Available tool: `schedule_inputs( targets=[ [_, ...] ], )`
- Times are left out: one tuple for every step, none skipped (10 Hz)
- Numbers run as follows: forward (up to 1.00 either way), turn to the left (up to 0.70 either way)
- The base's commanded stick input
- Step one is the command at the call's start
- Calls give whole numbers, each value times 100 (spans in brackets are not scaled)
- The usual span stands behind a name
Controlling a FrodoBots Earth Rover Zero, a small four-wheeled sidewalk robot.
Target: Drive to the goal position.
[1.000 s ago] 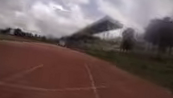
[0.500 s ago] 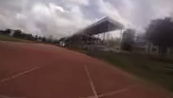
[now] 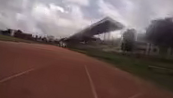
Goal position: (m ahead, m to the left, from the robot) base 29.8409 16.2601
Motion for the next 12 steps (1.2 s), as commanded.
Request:
schedule_inputs(
  targets=[
    [70,1],
    [70,1],
    [70,1],
    [70,1],
    [70,1],
    [70,1],
    [70,1],
    [70,1],
    [70,1],
    [70,1],
    [70,1],
    [70,1]
  ],
)
